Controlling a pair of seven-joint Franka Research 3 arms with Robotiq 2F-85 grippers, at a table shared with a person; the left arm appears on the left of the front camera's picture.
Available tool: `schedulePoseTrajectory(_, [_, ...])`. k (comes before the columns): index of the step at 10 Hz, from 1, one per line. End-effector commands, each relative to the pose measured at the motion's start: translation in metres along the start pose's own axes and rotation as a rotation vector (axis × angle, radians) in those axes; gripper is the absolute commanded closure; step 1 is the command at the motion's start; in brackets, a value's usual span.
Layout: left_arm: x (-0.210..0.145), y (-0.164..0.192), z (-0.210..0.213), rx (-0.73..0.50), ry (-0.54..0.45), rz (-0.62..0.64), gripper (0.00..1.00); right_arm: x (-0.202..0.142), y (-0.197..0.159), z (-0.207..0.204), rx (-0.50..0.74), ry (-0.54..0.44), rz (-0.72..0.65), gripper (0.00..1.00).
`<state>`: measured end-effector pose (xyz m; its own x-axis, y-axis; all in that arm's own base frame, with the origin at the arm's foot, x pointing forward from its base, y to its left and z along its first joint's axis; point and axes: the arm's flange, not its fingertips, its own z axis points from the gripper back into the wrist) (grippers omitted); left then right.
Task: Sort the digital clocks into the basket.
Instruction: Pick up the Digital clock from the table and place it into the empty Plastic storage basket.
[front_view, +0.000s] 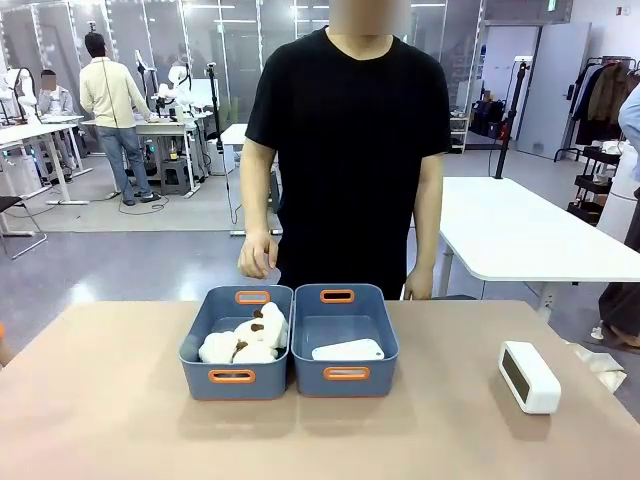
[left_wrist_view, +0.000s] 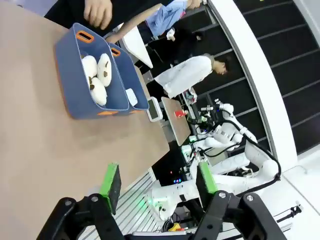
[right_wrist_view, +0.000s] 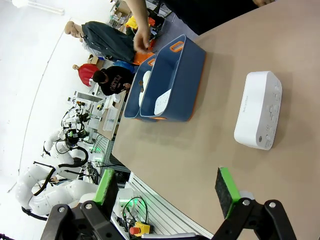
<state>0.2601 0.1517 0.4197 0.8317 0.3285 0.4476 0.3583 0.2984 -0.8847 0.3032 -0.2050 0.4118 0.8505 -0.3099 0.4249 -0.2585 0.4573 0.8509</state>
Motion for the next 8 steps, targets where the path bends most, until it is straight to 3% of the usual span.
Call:
schedulePoseTrajectory(1, [0.003, -0.007, -0.01, 0.009, 0.032, -0.022, 0.22, 0.001, 0.001, 0.0, 0.015, -0.012, 0.008, 0.0])
schedulePoseTrajectory(7, [0.003, -0.007, -0.01, 0.009, 0.032, -0.022, 0.22, 0.0, 0.0, 0.0, 0.0, 0.0, 0.0, 0.0])
schedulePoseTrajectory(8, [0.003, -0.007, -0.01, 0.009, 0.032, -0.022, 0.22, 0.012, 0.009, -0.016, -0.218, 0.047, 0.038, 0.0])
